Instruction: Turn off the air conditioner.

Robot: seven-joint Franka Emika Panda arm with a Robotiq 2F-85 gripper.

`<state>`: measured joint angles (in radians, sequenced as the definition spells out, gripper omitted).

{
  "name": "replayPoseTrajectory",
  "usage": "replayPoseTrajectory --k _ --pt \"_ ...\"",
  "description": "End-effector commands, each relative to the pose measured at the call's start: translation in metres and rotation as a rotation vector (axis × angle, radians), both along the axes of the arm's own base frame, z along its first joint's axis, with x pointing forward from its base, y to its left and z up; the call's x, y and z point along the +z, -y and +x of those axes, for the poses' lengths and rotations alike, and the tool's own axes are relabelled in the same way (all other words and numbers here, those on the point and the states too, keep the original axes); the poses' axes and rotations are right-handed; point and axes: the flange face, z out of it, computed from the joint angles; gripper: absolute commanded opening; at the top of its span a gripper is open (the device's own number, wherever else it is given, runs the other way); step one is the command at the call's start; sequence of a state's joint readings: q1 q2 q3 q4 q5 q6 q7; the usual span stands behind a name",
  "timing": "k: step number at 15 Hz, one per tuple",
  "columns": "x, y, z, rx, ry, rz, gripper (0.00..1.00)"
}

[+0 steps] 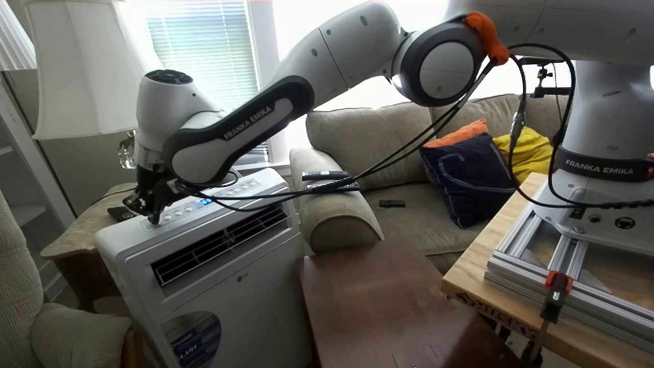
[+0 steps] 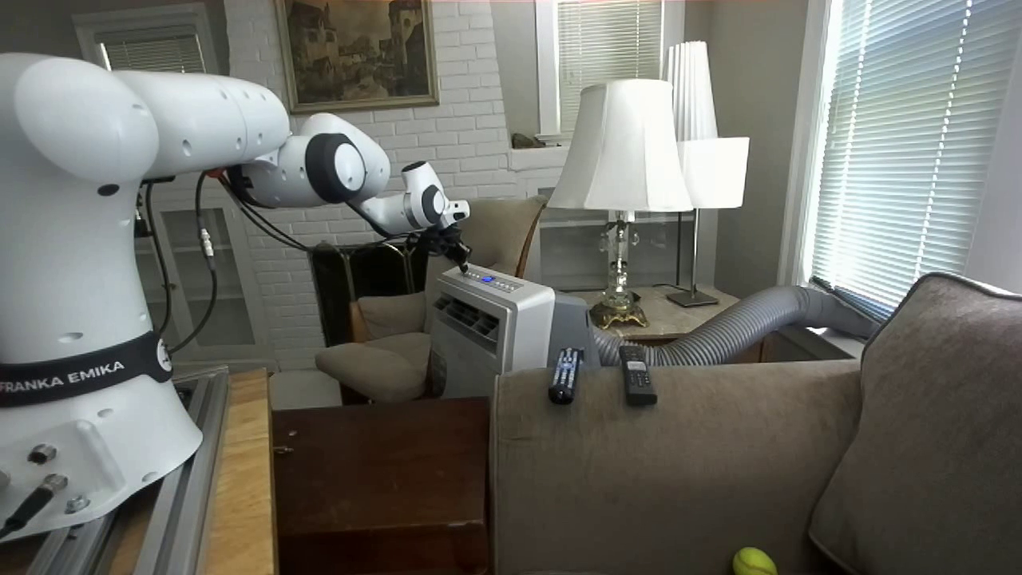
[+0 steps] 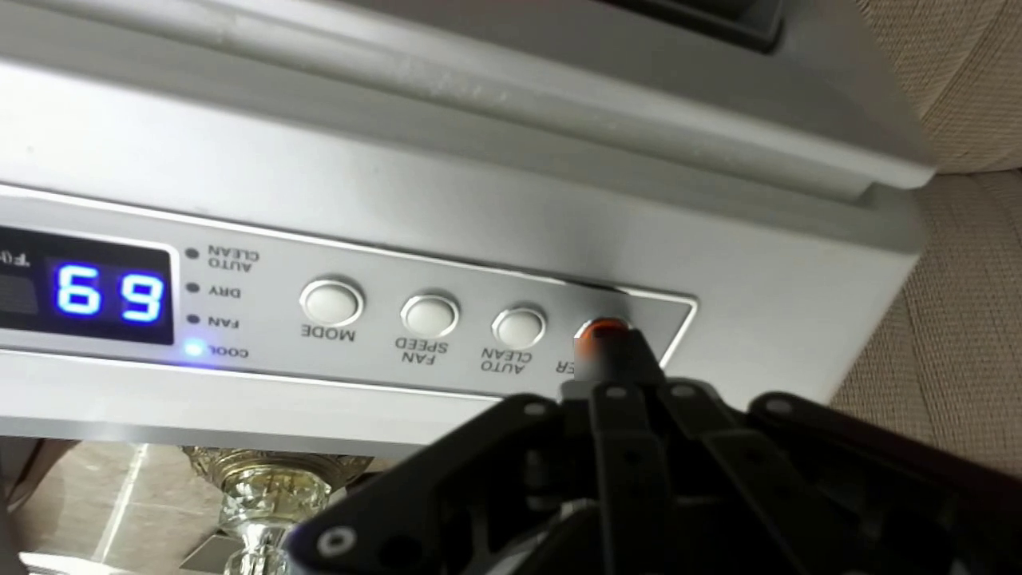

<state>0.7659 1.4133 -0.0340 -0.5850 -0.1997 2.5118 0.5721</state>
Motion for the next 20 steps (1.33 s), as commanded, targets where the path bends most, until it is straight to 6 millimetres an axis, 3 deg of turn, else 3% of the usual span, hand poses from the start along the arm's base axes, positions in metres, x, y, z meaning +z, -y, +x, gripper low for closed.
replayPoseTrajectory --k 1,7,9,12,15,16,17,20 --pt "-0.006 -0.004 -0.003 -0.006 0.035 0.022 0.0" --pt "-0.017 -0.001 -0.005 -0.009 0.022 -0.045 0.0" --pt "-0.006 -0.005 -0.004 -0.015 0.026 0.005 0.0" --pt "0.056 -0.008 0.007 -0.035 0.048 0.084 0.0" --pt "0.117 0.01 0.029 -0.046 0.064 0.112 0.0" --pt "0.139 0.018 0.037 -0.065 0.07 0.108 0.26" --pt "0.158 0.027 0.045 -0.084 0.084 0.106 0.28" --pt "0.208 0.05 0.059 -0.142 0.098 0.079 0.47"
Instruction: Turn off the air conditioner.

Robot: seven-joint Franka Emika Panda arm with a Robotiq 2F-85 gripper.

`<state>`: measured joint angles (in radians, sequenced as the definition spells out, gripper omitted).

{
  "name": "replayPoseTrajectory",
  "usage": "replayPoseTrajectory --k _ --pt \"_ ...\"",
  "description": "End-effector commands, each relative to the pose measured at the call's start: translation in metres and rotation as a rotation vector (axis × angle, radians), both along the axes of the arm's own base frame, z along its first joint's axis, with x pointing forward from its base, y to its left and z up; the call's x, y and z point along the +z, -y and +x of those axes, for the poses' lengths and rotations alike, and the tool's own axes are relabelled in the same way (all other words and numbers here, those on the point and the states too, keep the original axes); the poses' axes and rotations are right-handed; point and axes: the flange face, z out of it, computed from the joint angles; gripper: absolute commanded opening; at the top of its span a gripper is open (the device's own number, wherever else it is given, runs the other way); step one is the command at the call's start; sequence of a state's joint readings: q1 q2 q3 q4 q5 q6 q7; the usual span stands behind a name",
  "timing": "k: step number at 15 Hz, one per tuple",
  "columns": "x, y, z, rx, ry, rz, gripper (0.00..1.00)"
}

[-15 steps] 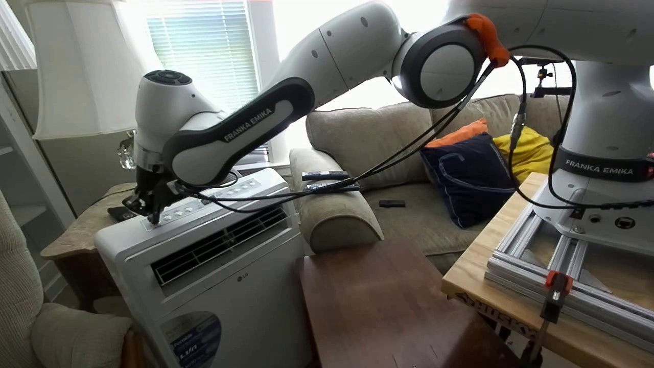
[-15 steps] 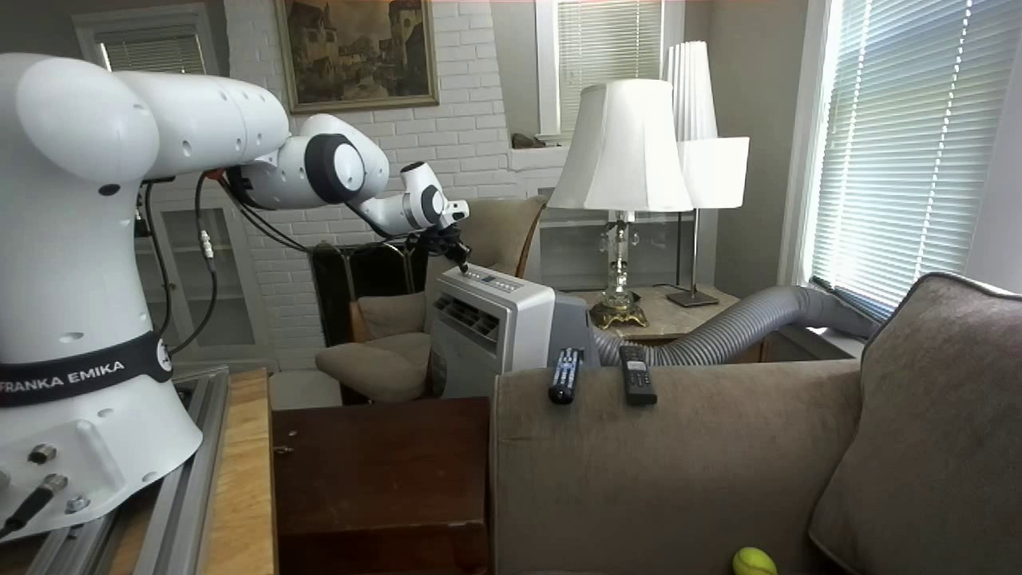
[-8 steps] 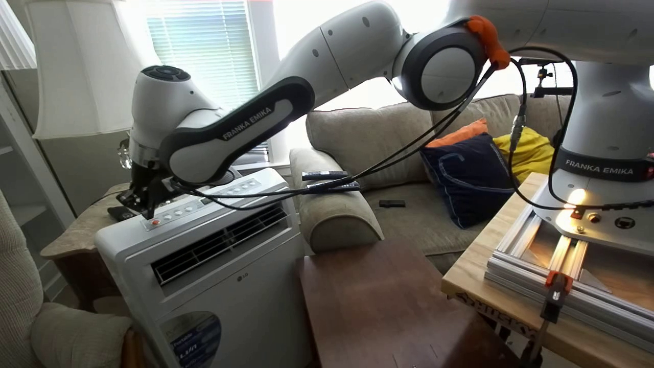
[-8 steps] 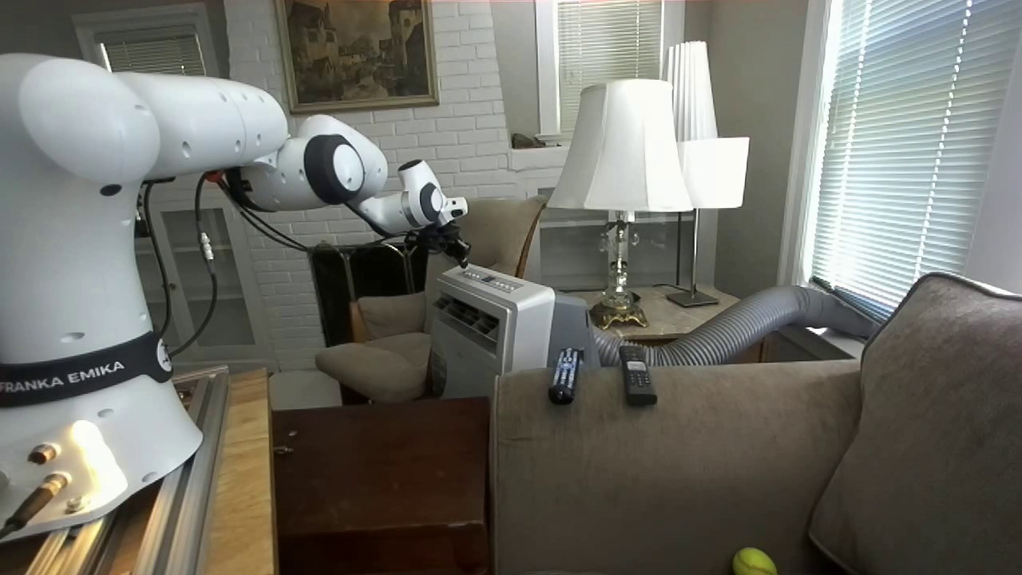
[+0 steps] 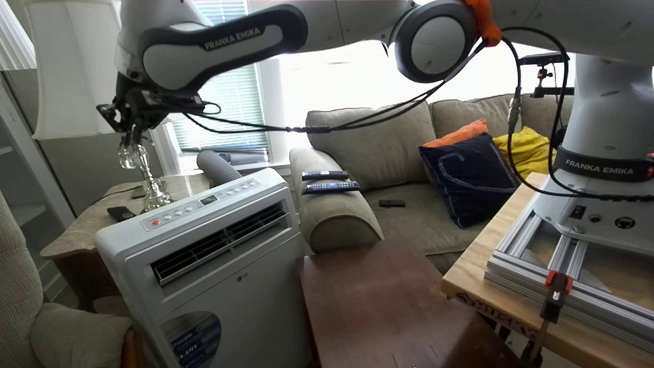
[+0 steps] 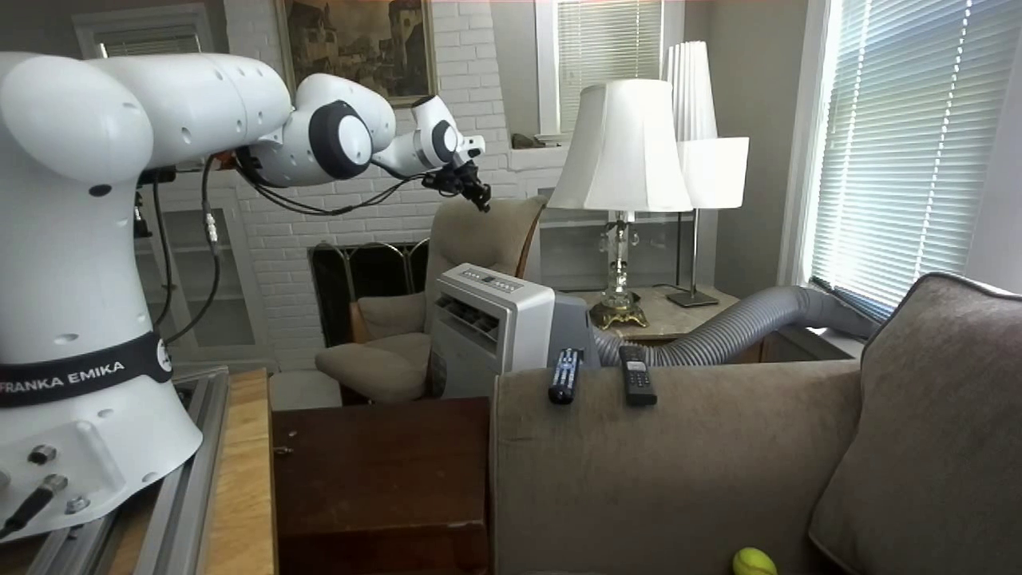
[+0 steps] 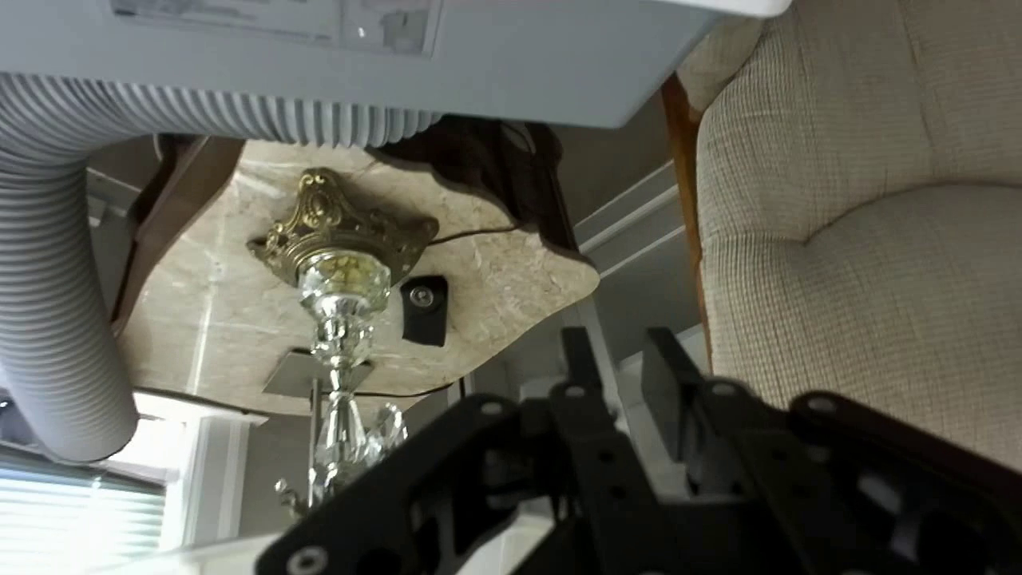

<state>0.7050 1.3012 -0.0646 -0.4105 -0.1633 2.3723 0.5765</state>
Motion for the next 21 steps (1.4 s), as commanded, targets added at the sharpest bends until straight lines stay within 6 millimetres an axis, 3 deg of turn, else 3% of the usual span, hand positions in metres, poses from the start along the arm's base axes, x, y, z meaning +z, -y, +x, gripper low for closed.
replayPoseTrajectory --k 1,8,13,21 --pt "0.051 0.021 0.009 -0.053 -0.026 -0.031 0.55" --pt "0.133 0.04 -0.012 -0.099 -0.17 -0.101 1.0" --pt "0.175 0.054 -0.023 -0.064 -0.249 -0.08 1.0" --pt "0.229 0.092 -0.023 -0.08 -0.29 -0.034 1.0"
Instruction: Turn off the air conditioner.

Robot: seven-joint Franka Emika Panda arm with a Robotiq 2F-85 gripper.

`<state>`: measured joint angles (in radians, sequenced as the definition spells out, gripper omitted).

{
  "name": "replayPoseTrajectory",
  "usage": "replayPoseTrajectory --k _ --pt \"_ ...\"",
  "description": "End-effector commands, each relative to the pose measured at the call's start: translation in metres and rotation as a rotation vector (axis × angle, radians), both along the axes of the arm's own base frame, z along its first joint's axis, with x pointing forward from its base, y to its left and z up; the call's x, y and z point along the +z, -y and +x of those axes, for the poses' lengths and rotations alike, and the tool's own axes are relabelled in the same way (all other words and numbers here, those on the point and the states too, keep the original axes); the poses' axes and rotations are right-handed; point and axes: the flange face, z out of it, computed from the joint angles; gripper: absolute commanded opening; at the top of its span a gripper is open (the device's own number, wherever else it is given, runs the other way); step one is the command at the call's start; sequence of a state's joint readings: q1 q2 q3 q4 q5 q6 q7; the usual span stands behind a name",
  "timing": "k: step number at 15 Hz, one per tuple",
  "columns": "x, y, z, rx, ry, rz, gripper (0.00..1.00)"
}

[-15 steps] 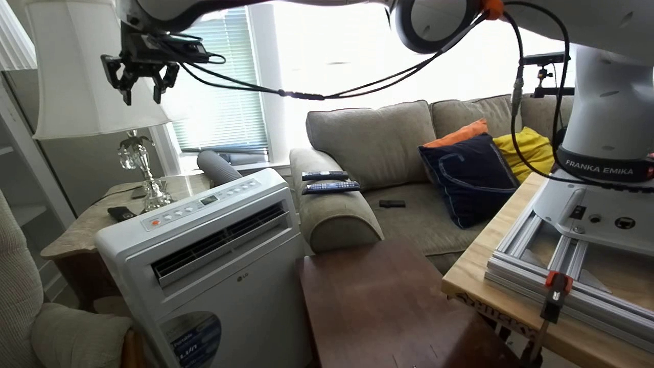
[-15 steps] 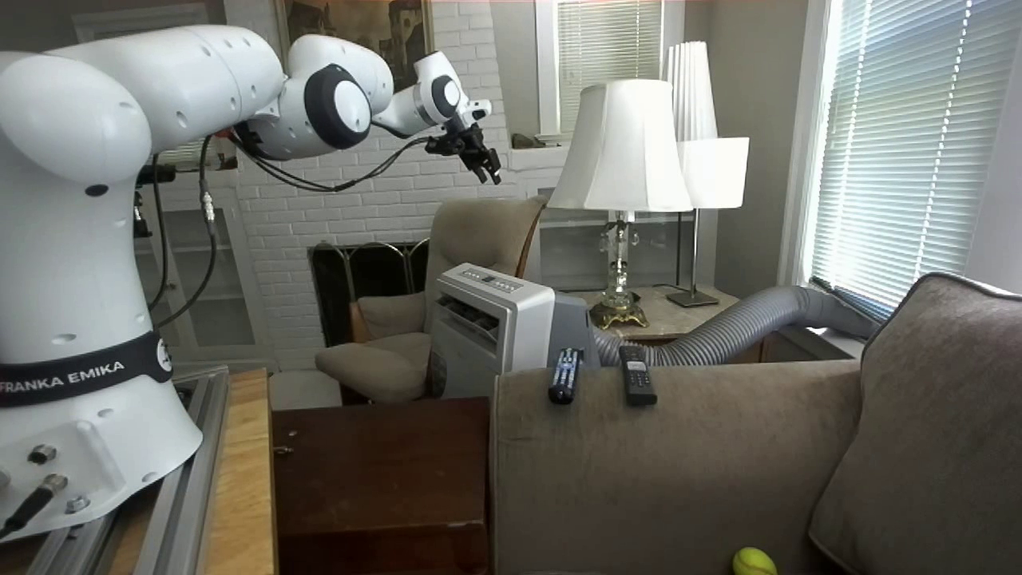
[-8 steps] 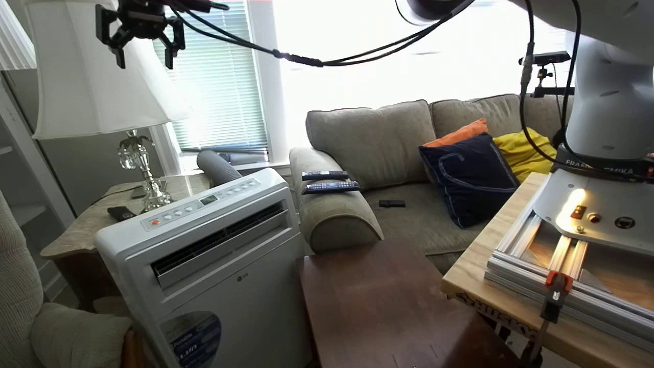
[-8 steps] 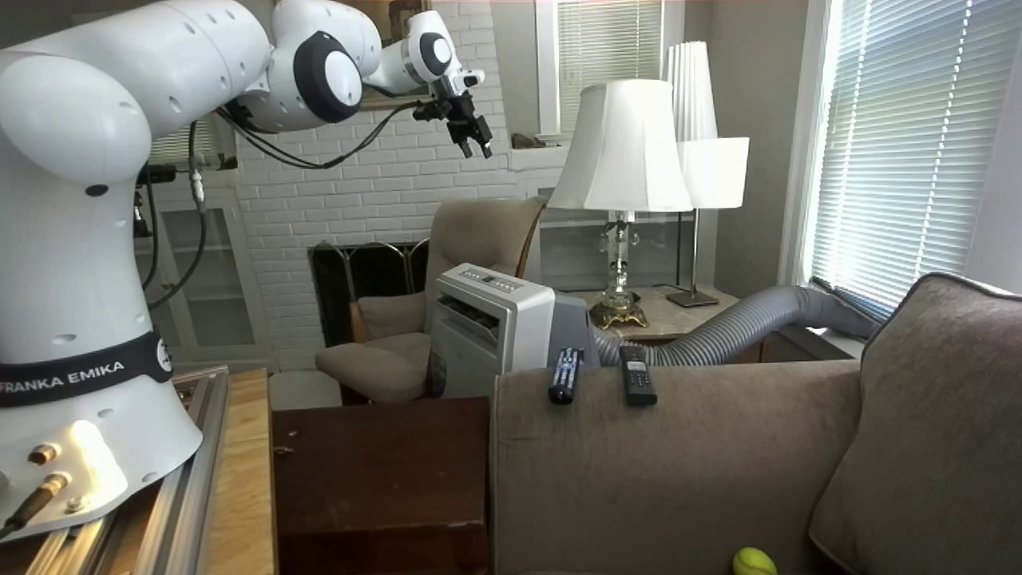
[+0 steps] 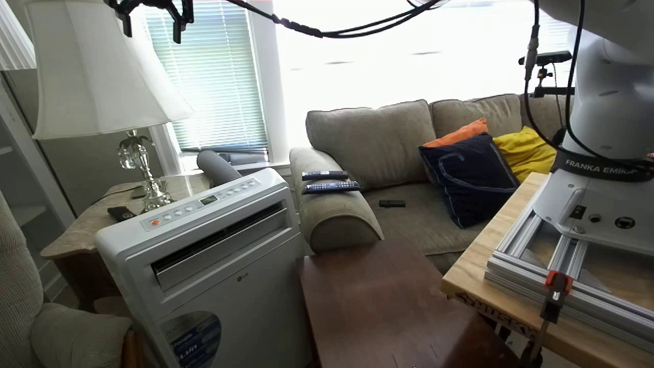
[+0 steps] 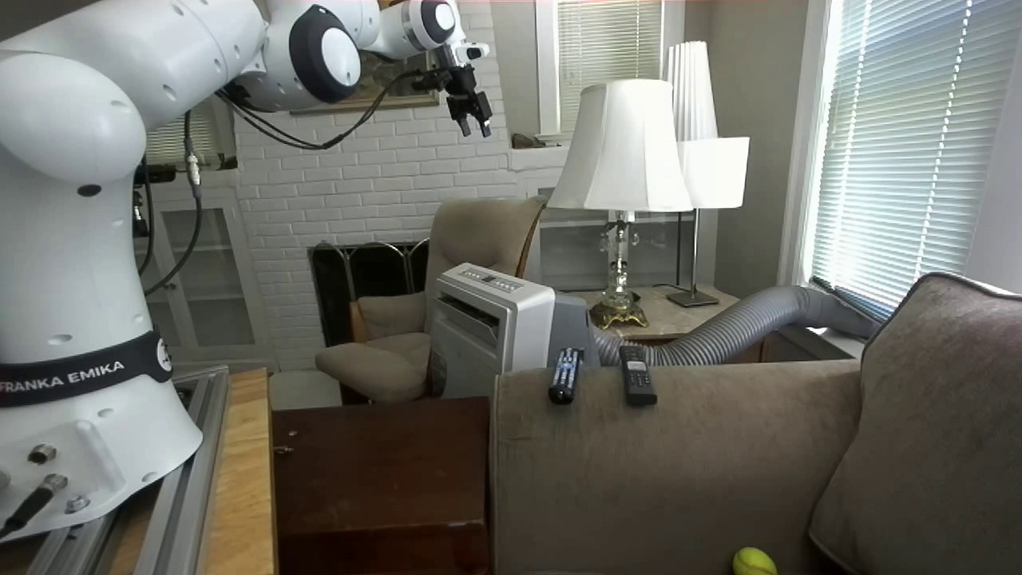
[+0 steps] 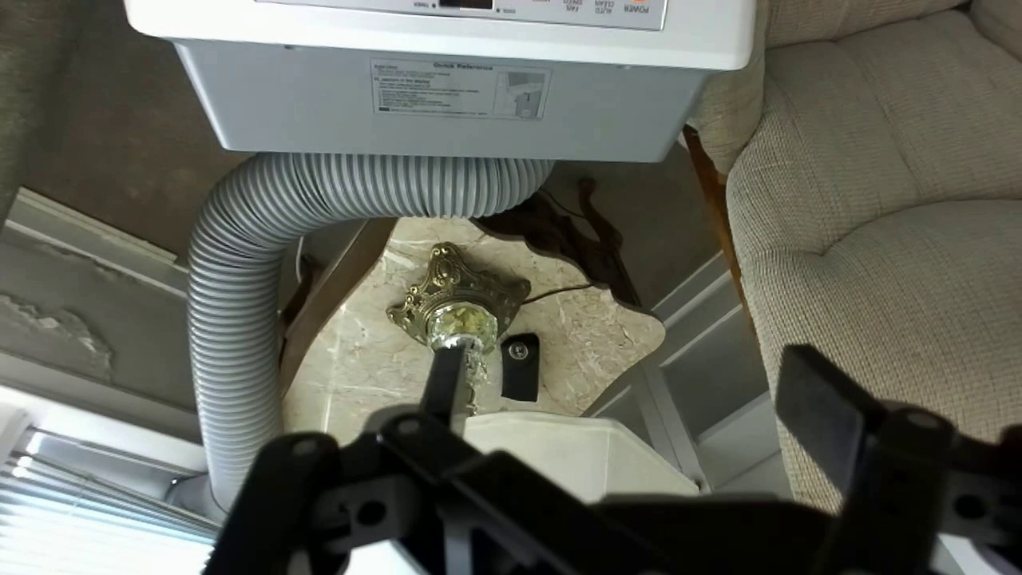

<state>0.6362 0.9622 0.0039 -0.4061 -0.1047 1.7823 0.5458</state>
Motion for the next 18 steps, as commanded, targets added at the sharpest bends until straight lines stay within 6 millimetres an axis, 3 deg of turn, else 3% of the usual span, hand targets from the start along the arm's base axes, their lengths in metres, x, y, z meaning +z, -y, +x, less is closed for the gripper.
replayPoseTrajectory --k 1,6,12,13,18 --pt "0.028 0.018 -0.001 0.014 -0.026 0.046 1.0" --pt "0.064 0.031 0.003 -0.066 0.089 0.087 1.0" --pt "0.098 0.038 -0.008 -0.134 0.144 0.108 1.0" --pt "0.085 0.037 -0.001 -0.088 0.132 0.103 1.0" --pt "0.094 0.039 -0.004 -0.107 0.14 0.113 1.0"
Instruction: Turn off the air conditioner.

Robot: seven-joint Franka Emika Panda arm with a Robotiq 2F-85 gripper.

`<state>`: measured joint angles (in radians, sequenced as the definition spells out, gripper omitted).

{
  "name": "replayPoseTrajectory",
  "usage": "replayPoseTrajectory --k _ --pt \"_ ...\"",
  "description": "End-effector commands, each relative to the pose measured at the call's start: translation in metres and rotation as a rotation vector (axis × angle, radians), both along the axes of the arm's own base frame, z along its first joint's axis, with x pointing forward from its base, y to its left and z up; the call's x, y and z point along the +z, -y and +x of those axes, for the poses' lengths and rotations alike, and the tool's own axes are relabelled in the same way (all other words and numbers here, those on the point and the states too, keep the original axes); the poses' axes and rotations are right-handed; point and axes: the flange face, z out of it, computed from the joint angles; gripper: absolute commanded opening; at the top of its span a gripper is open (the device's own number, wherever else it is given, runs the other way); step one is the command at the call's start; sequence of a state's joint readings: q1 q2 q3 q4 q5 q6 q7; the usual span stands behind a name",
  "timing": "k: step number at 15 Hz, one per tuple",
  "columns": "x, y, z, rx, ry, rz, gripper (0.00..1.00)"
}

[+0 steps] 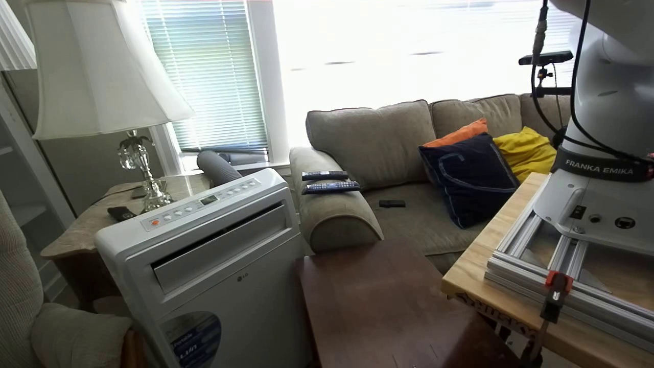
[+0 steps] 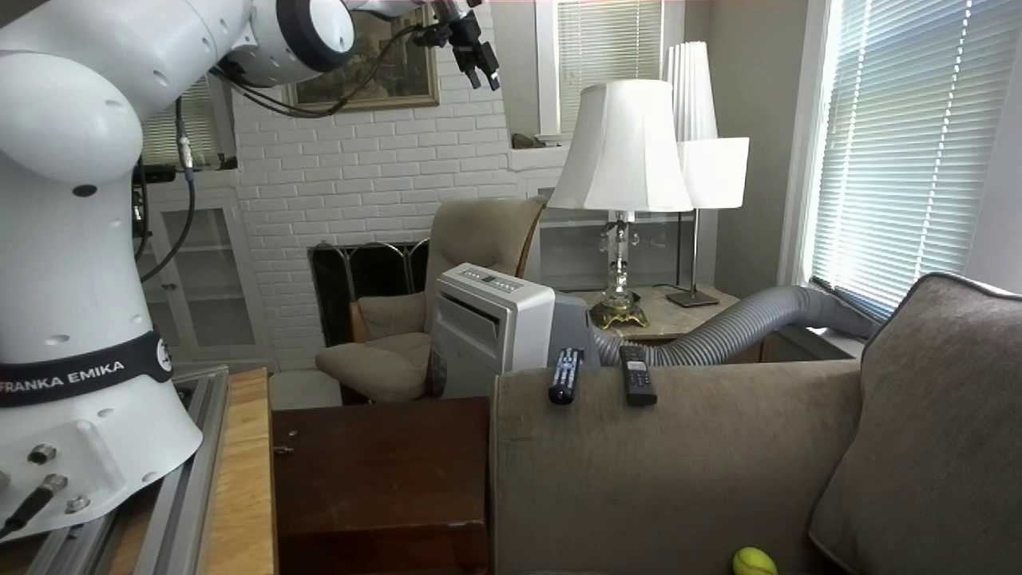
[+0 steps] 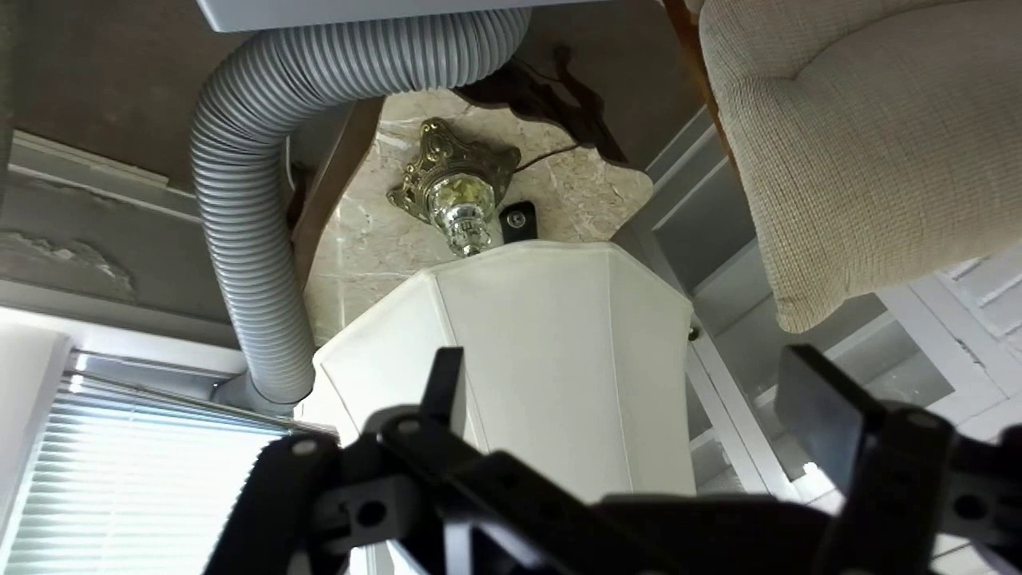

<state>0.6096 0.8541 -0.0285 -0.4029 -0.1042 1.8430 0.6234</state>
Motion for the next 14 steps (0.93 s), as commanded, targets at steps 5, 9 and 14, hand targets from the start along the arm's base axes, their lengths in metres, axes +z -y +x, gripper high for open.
replayPoseTrajectory --k 5,9,14 --pt "-0.01 -0.001 -0.007 0.215 -0.091 -0.058 1.0" --pt "0.003 0.035 -0.008 0.4 -0.157 -0.132 1.0" --pt "0.027 0.118 -0.015 0.541 -0.296 -0.282 1.0"
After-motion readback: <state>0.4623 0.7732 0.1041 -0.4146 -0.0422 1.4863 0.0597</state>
